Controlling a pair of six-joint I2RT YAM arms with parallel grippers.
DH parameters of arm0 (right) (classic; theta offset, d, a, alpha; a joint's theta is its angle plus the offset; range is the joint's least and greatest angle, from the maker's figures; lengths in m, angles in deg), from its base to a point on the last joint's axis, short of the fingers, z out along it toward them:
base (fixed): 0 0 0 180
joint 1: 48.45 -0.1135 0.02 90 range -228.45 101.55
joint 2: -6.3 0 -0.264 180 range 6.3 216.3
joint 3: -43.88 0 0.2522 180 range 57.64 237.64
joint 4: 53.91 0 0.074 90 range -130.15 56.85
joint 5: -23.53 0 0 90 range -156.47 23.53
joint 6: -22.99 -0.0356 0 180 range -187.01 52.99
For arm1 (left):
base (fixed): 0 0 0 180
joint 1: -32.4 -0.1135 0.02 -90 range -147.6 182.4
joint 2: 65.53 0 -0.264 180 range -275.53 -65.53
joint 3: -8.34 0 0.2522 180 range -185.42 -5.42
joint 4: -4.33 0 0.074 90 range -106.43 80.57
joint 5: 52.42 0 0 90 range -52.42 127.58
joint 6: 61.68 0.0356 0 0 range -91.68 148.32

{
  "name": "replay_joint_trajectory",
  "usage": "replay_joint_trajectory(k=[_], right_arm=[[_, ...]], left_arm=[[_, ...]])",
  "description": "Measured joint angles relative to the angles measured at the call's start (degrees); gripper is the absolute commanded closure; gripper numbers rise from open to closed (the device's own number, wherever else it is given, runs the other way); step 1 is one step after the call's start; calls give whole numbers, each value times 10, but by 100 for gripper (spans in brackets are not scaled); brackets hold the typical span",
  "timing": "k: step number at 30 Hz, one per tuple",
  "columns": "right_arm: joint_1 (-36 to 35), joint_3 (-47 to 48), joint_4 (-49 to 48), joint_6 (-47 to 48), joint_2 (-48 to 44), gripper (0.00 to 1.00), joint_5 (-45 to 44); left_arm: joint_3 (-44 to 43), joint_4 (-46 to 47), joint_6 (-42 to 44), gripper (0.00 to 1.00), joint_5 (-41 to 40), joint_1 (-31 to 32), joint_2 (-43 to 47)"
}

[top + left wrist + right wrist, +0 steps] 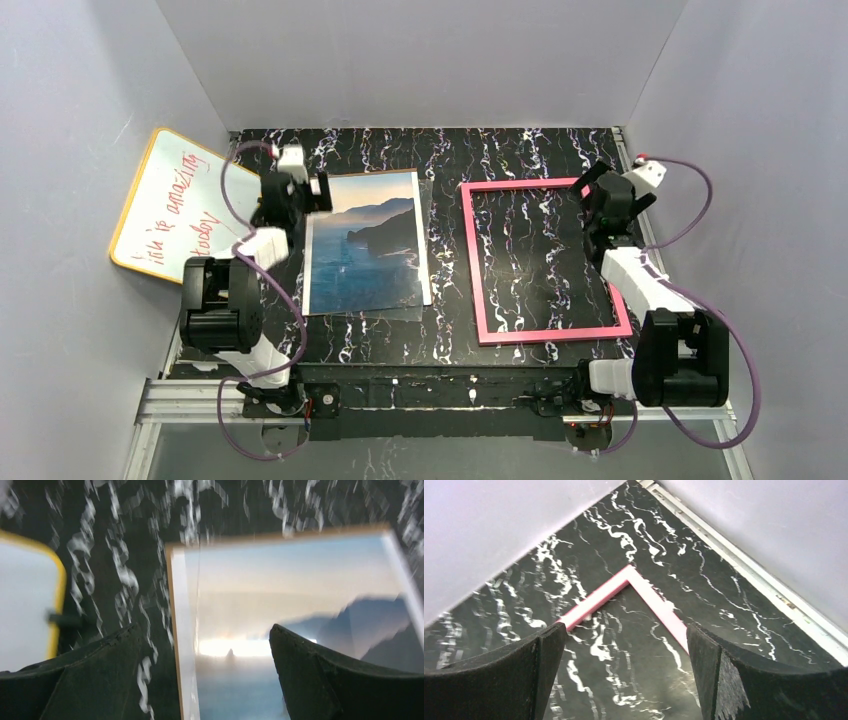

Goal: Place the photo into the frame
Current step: Turn over the photo frame at the center of the board.

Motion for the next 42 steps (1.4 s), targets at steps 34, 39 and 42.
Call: replay_joint_trajectory(k=[34,39,42], right_arm=[[-332,244,434,-107,207,11,145],[-373,244,446,-119,248,23,114],[-395,244,467,-133,274,28,90]], left_arm=[[-341,-760,107,2,172,-86,25],[-341,-776,116,2,179,-86,25],[-344,-794,128,2,179,-86,25]])
